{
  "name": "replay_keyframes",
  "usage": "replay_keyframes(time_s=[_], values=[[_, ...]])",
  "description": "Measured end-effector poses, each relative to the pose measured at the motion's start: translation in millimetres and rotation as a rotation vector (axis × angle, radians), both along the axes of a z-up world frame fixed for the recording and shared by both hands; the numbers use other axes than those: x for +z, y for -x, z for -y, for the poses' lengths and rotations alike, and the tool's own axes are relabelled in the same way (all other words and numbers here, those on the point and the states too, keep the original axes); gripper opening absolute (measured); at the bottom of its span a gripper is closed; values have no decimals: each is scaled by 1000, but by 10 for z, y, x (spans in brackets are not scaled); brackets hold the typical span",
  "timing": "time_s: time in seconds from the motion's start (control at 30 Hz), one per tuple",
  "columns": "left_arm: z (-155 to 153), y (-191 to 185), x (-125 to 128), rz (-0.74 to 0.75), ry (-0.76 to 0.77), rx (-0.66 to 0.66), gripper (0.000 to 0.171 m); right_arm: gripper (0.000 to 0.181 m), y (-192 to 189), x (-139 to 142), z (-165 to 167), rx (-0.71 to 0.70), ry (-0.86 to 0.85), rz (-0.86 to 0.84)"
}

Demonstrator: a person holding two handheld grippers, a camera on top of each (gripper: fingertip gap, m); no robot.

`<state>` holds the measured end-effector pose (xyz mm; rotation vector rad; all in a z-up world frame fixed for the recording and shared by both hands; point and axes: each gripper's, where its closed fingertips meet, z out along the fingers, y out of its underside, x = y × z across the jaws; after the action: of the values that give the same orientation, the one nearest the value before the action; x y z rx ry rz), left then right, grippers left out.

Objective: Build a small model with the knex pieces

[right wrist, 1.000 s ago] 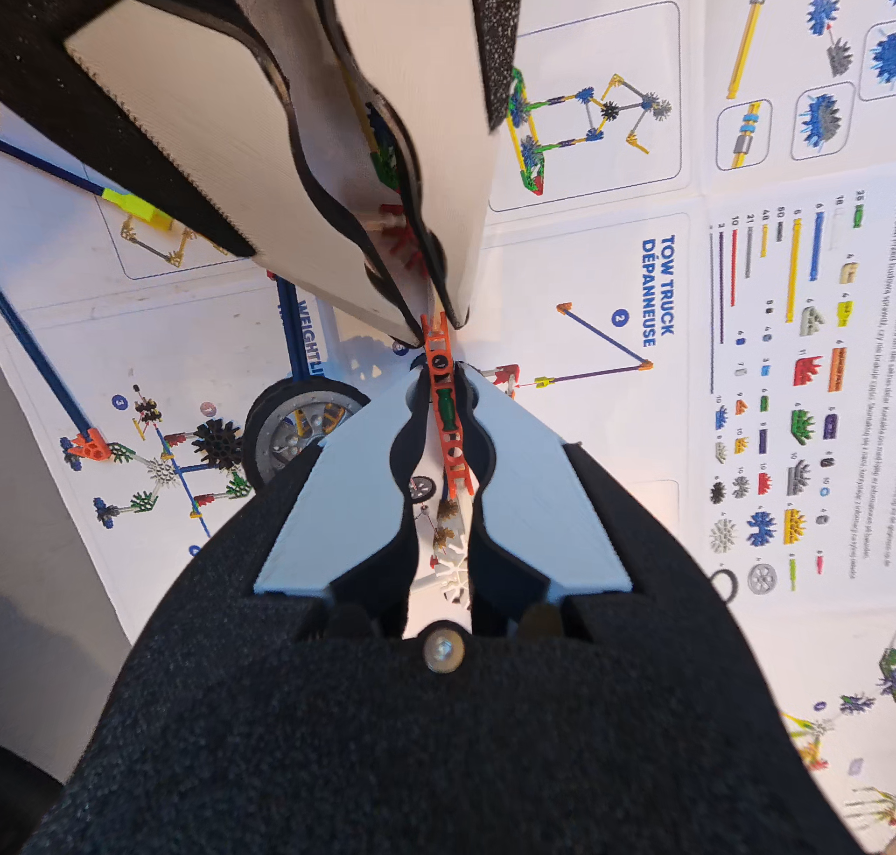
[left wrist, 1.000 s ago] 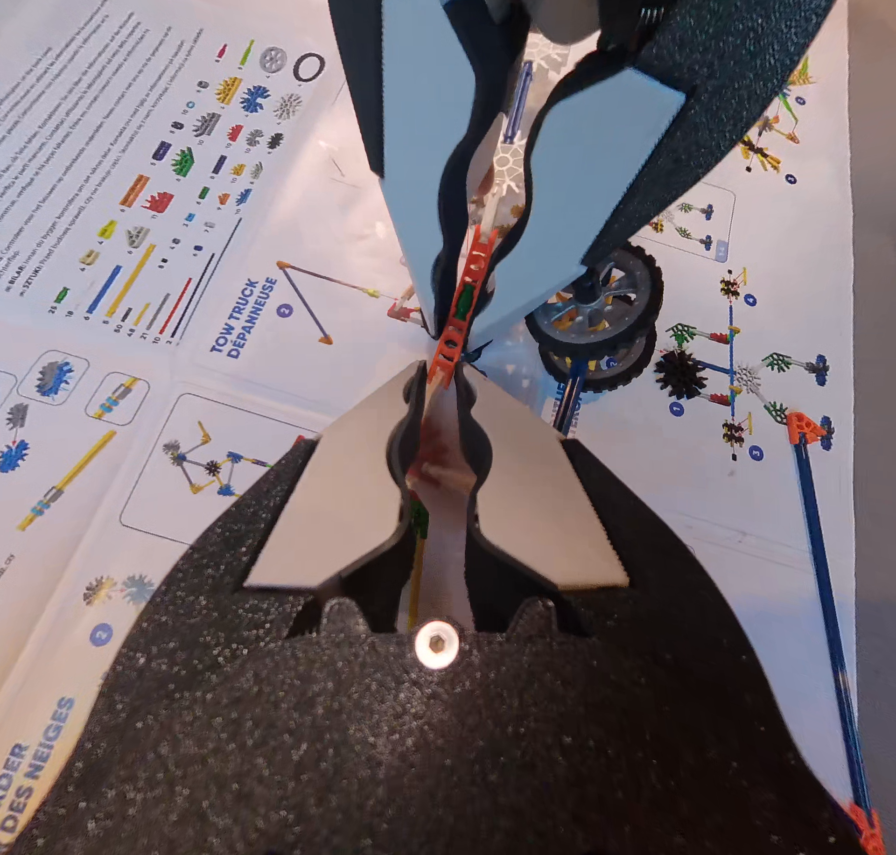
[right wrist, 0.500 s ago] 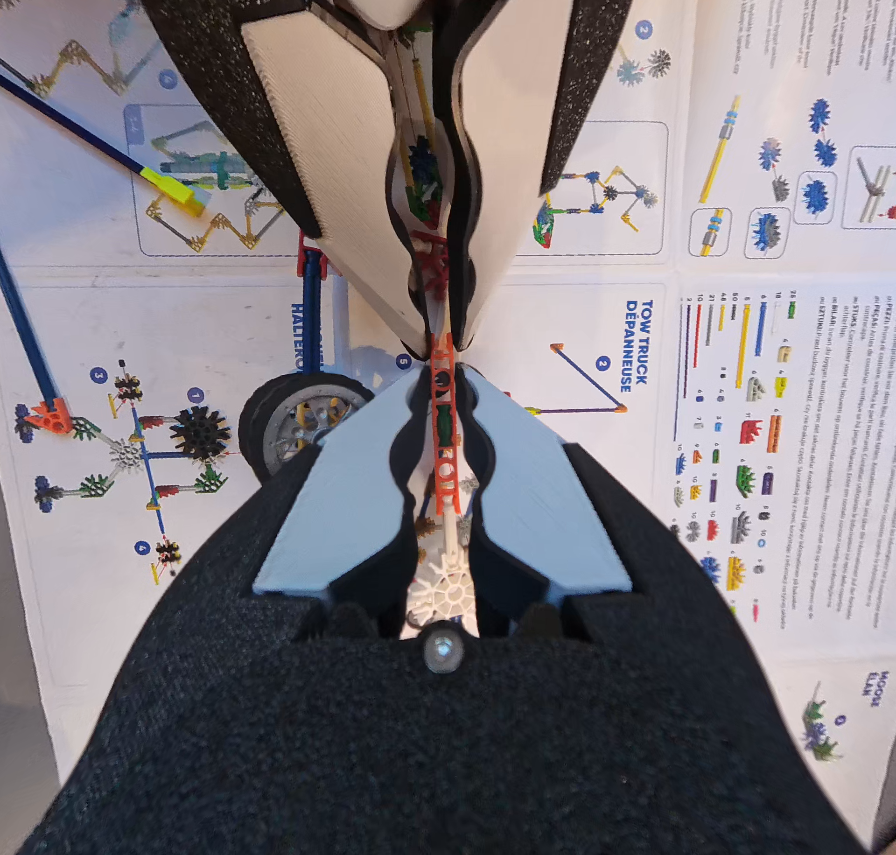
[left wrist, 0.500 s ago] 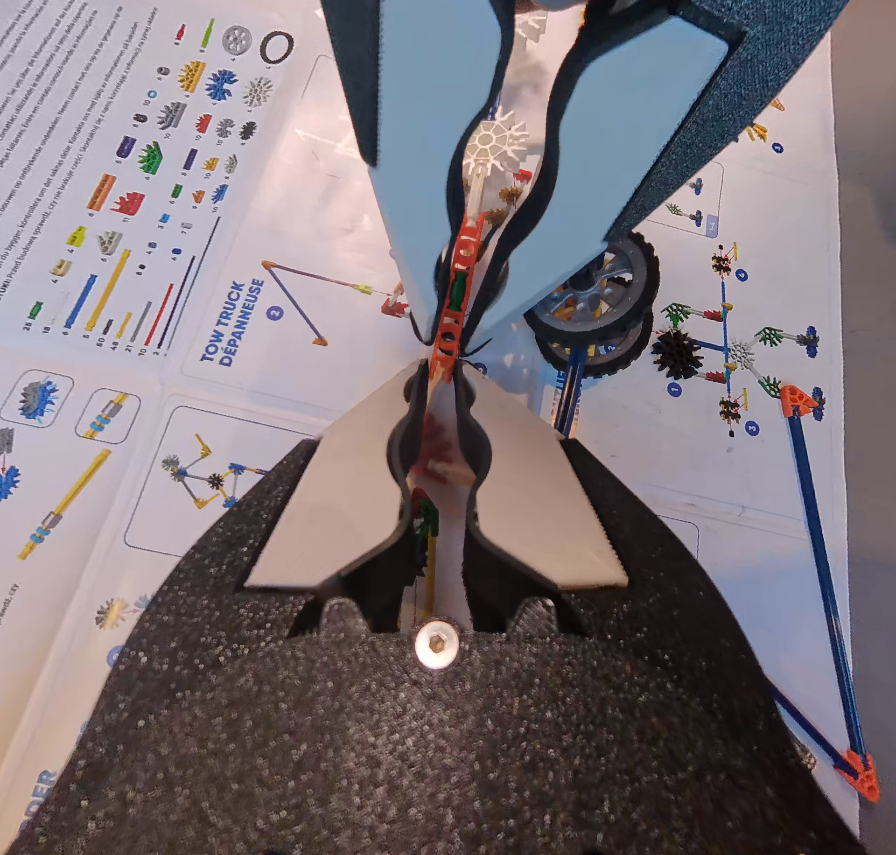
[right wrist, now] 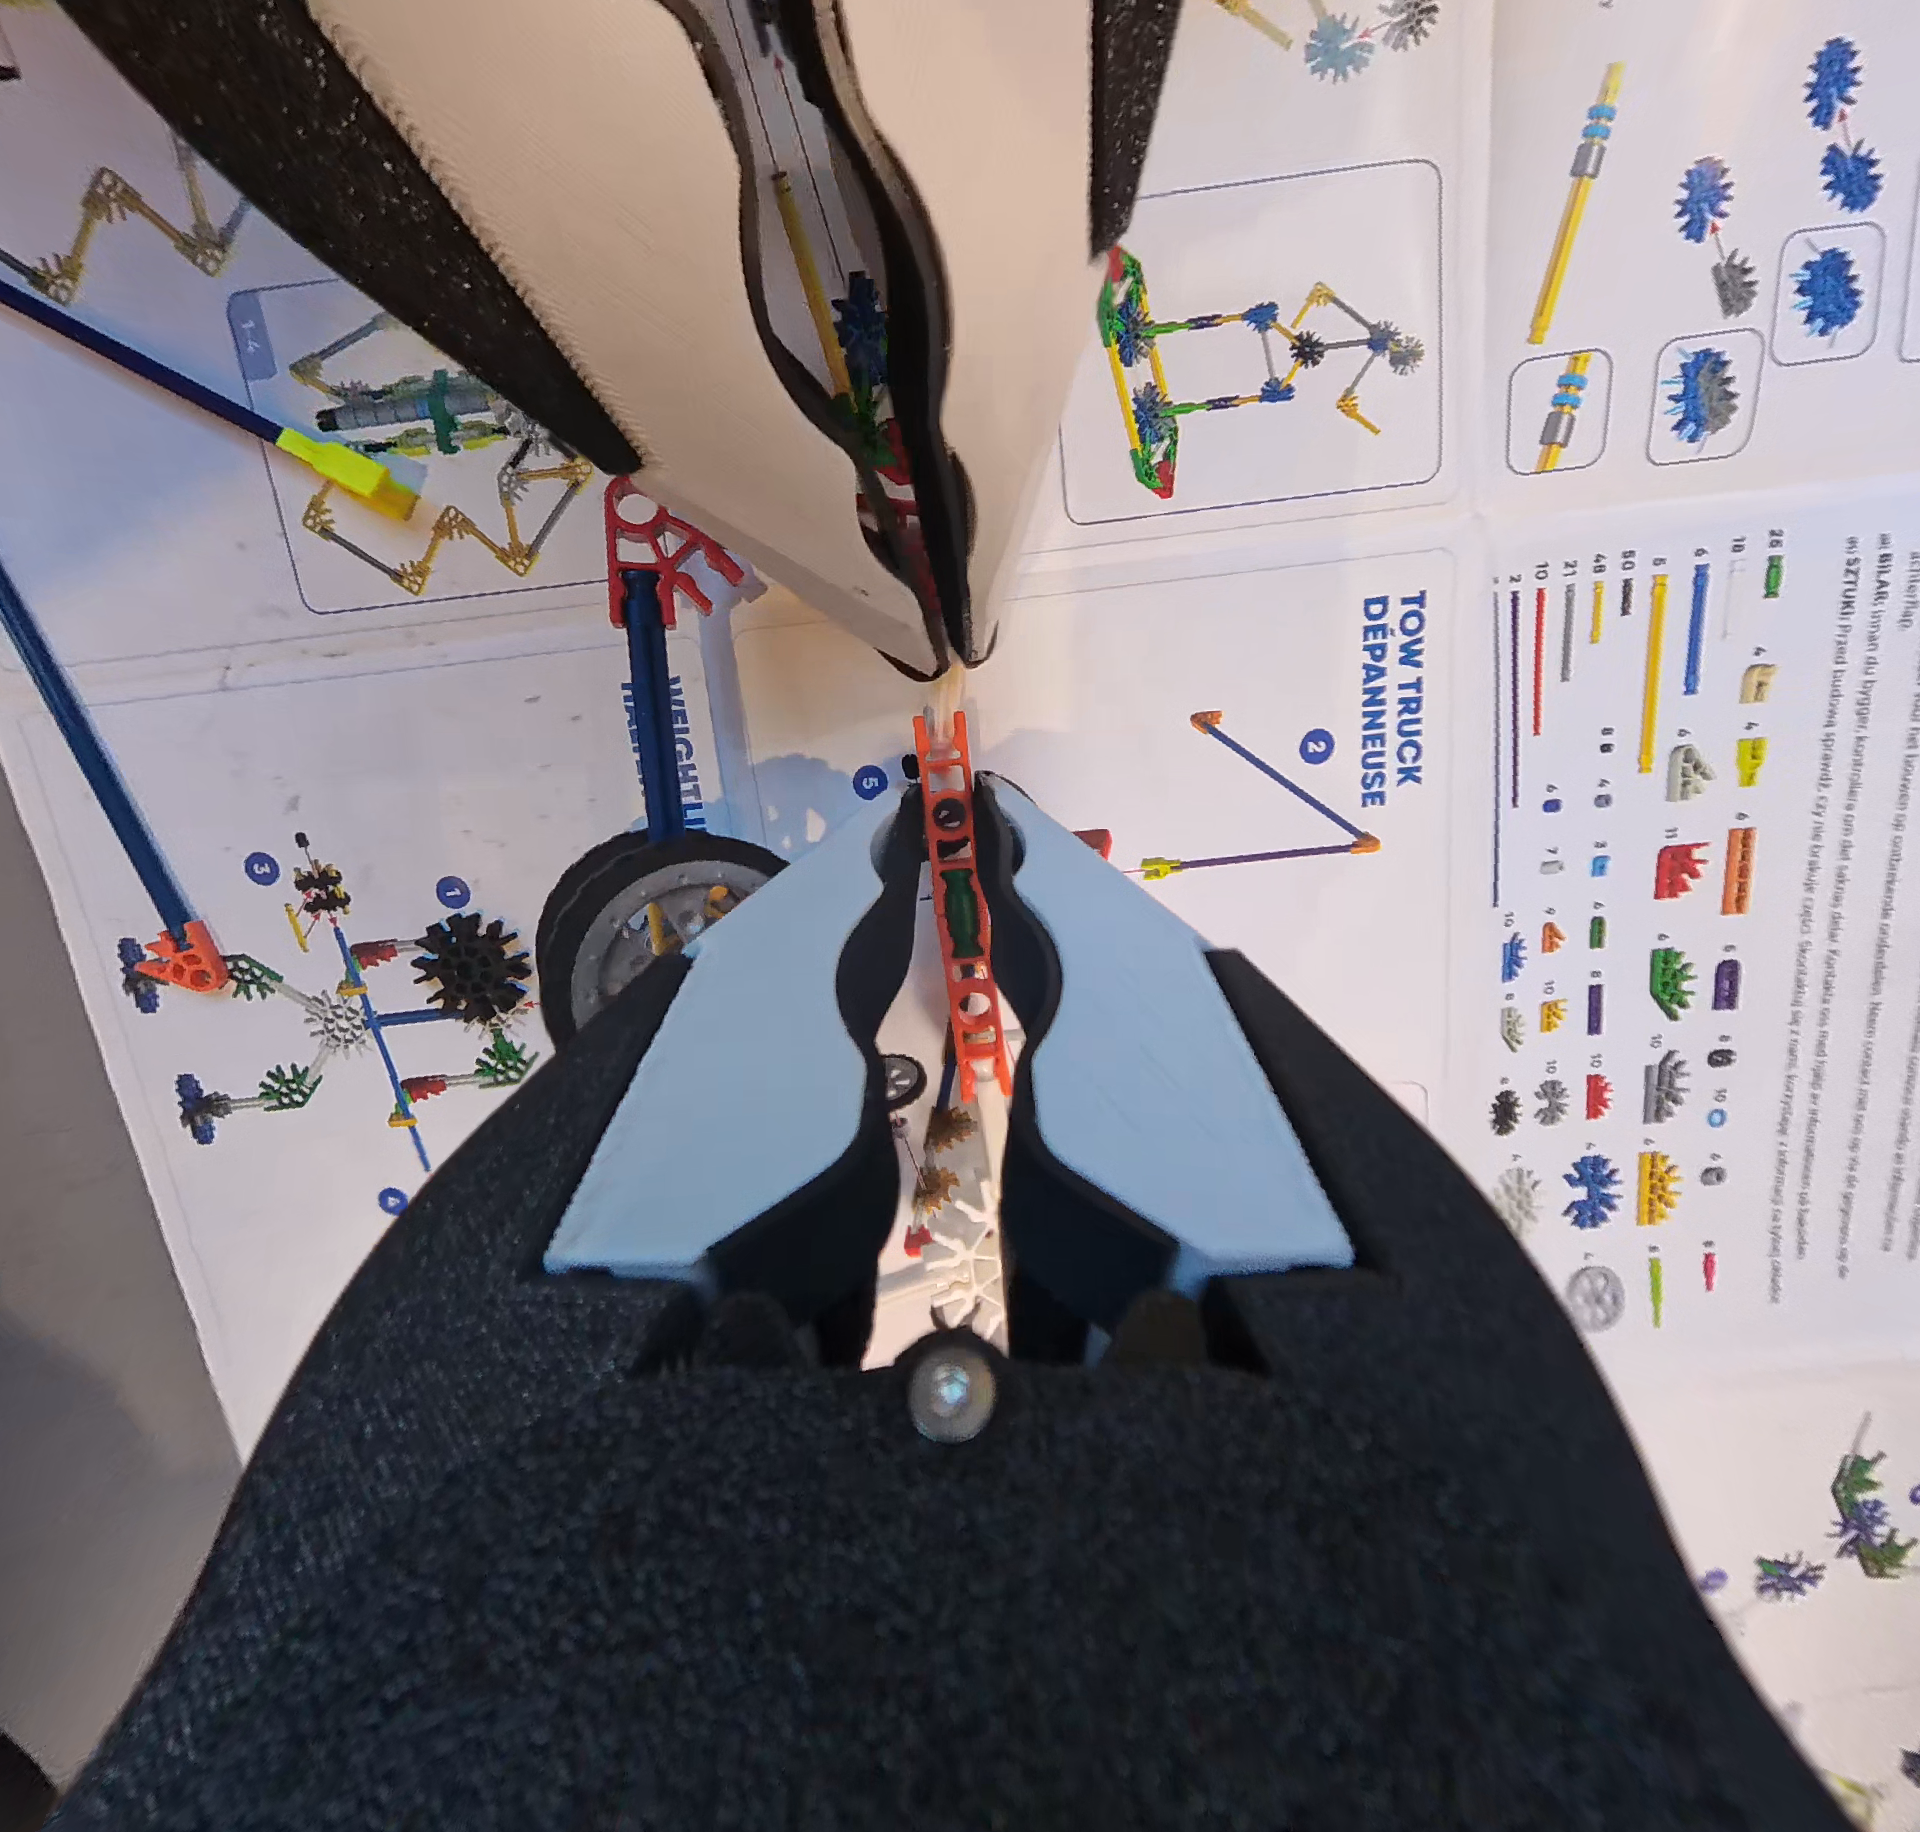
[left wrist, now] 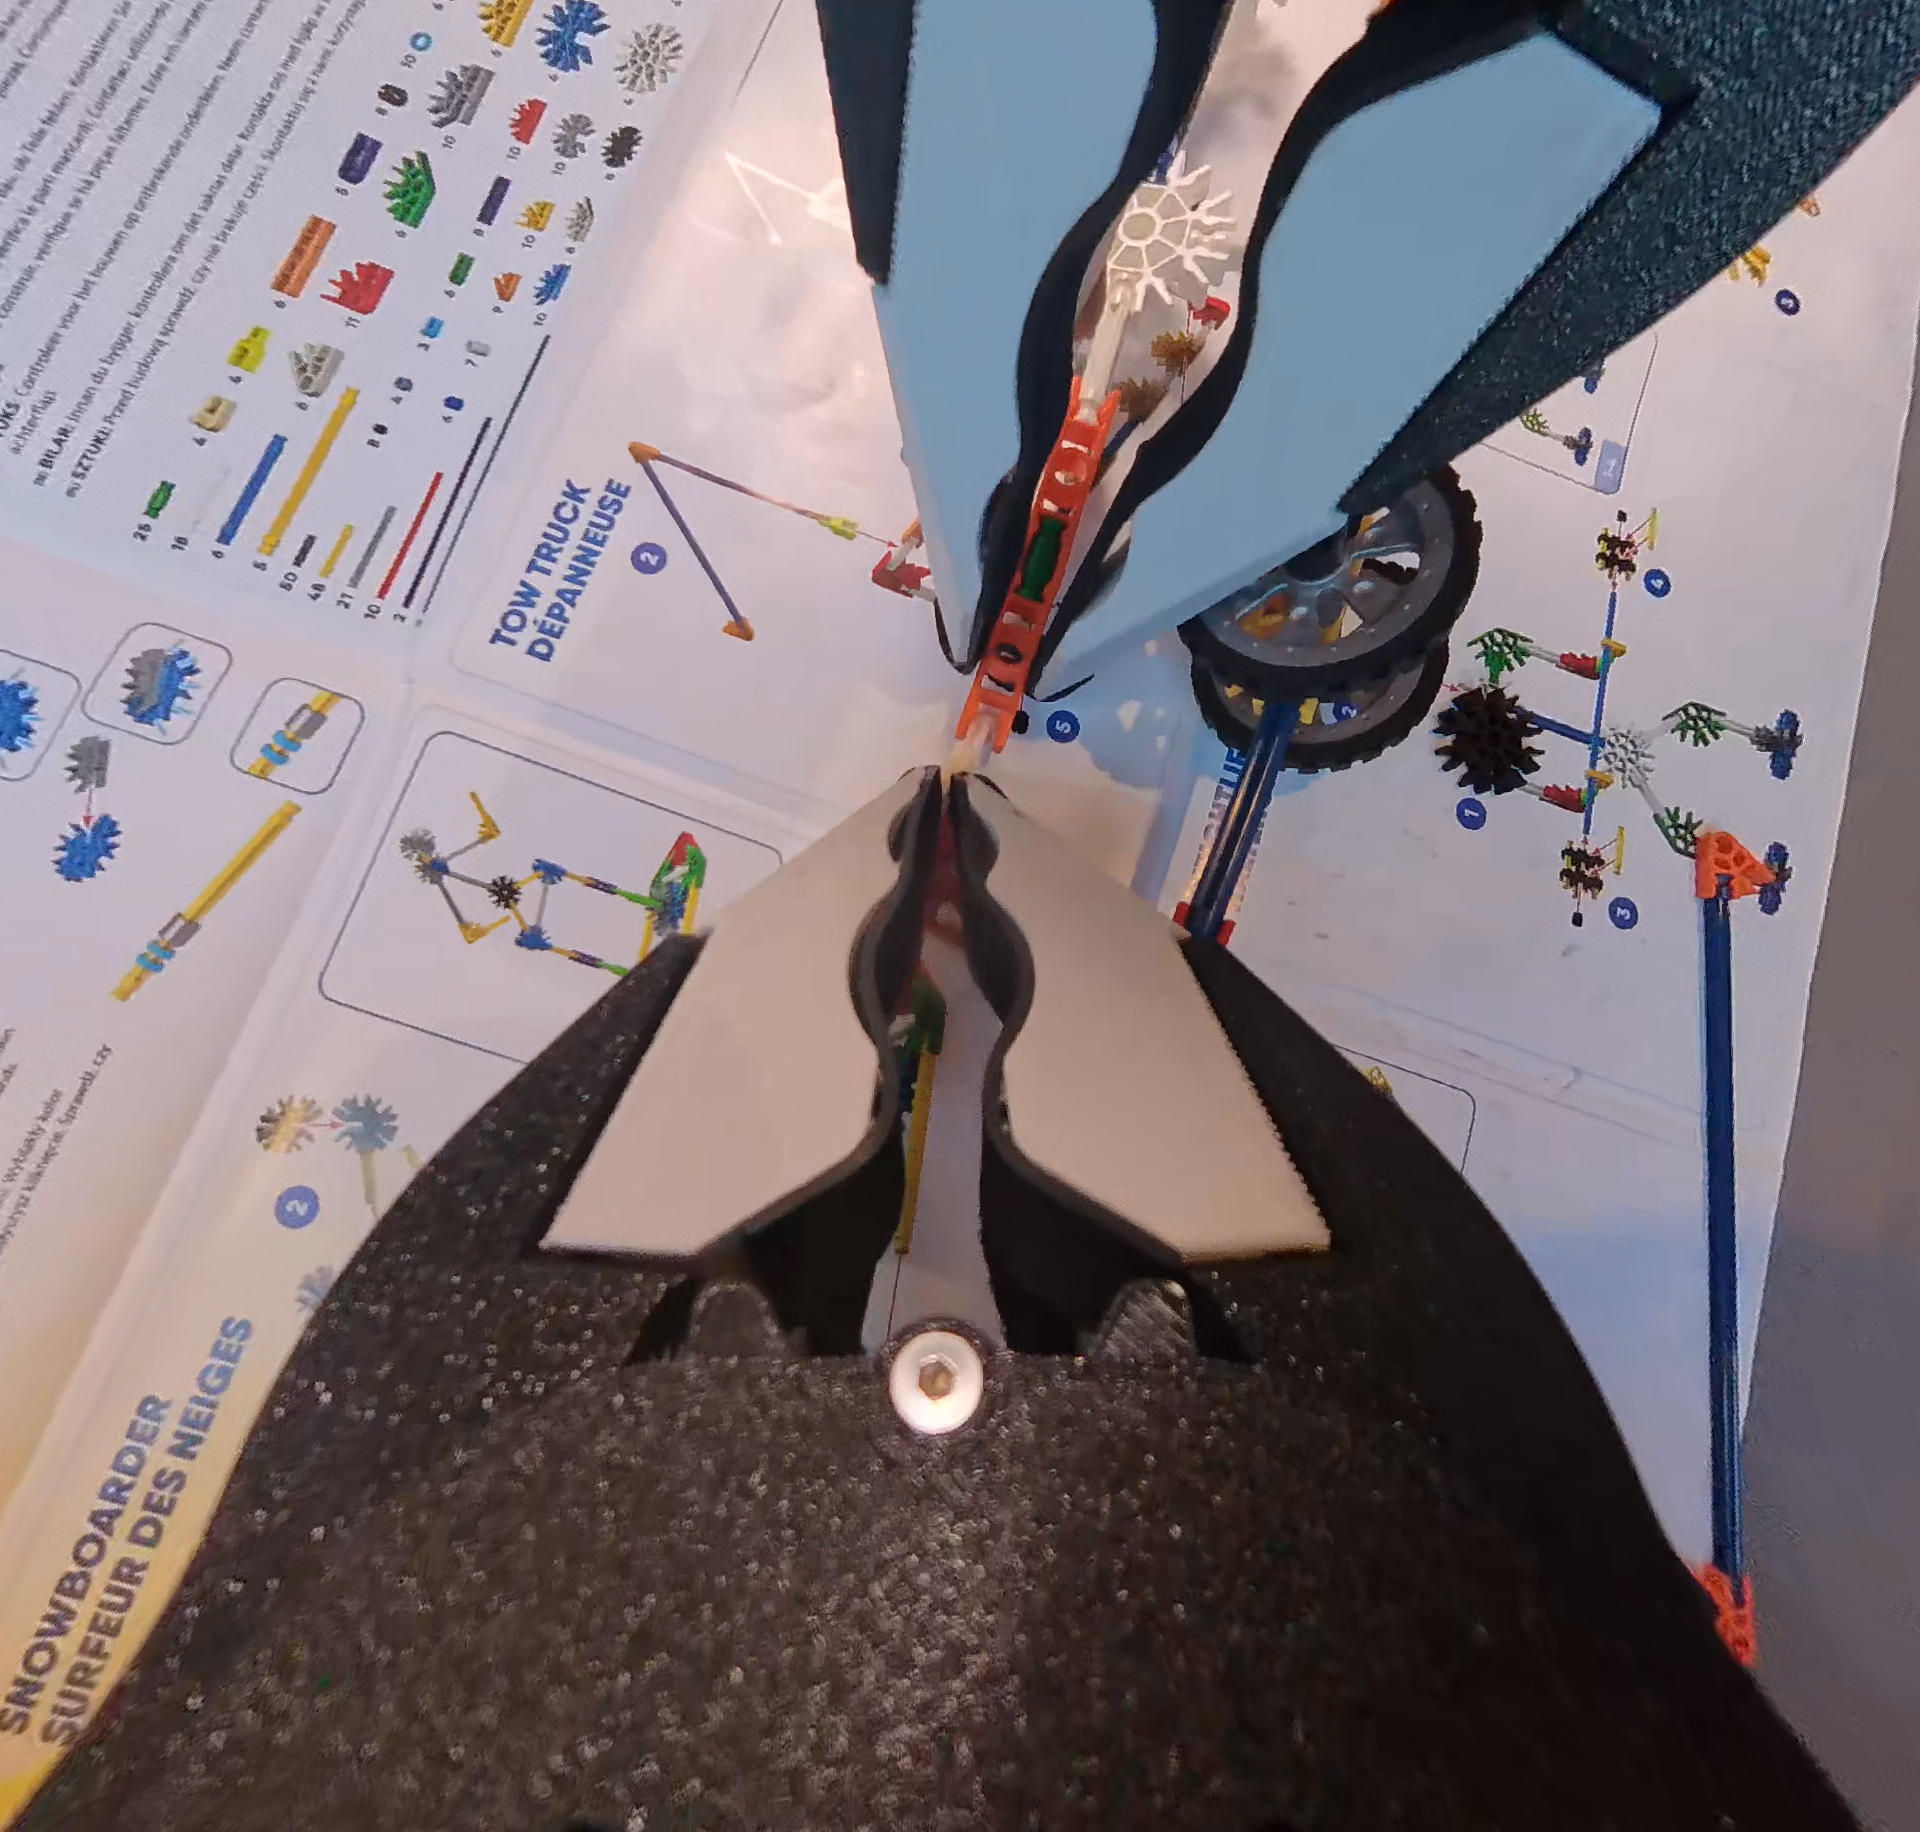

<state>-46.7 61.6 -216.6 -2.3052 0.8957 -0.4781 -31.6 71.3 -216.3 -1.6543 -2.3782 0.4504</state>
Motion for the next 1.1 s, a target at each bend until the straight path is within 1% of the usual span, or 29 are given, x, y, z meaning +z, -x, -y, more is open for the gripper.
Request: replay_keyframes(time_s=[0.17,0.3,0.37,0.5,0.63,0.7,0.8,1.1], values=[[6,1,-1,-8,-22,68,0,7,-6,3,0,-35,-16,0],[24,21,2,13,-12,98,0,7,-59,-14,-40,-44,-46,18],[40,29,3,30,-14,110,0,7,-61,-44,-44,-68,-26,-1],[35,26,7,63,-9,126,0,7,-55,-40,-44,-35,-59,23],[36,28,4,62,-40,144,0,7,-47,14,-40,-40,-14,-14],[39,29,6,68,-39,147,0,7,2,72,22,-37,27,-52],[37,28,6,86,-36,157,0,7,-1,-2,26,-32,6,-41],[37,28,2,83,-70,204,0,7,15,-23,36,-81,-5,-19]])
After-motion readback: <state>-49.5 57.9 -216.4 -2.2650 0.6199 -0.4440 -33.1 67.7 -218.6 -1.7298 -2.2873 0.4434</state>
